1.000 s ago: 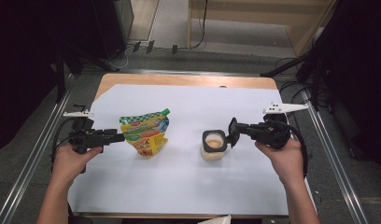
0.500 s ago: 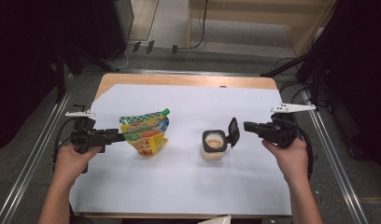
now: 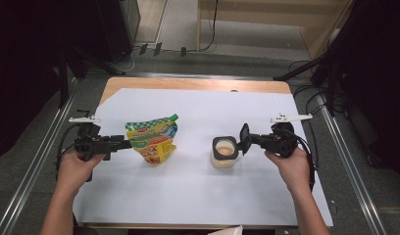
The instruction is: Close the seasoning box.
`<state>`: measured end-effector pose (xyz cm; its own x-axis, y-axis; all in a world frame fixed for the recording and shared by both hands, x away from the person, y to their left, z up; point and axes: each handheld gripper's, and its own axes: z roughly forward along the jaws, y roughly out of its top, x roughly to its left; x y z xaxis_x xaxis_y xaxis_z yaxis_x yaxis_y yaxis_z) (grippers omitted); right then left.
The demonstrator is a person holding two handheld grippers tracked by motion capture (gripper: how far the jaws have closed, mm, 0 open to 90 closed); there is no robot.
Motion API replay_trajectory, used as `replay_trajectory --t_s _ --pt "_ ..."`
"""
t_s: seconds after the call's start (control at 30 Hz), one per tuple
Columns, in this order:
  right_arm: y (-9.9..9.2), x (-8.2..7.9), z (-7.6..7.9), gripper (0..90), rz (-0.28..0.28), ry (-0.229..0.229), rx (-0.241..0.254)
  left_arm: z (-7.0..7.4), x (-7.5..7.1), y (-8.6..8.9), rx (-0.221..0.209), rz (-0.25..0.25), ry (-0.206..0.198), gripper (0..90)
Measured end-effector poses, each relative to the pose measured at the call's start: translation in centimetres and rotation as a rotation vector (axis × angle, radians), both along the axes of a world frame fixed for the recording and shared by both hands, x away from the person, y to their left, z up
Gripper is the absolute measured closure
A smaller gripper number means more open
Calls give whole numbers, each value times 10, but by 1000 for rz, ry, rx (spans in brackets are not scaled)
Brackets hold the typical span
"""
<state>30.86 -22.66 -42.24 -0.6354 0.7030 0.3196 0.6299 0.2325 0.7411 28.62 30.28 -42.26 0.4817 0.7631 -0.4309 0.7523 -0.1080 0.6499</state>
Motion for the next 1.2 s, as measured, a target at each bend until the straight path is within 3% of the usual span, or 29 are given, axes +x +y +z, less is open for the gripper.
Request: replay_trajectory --t_s 0.6,1.2 --pt "1 -5 5 900 -1 -15 34 -1 3 -3 12 -6 6 398" --pt "17 -11 9 900 37 -34 49 -1 4 -3 15 -8 5 398"
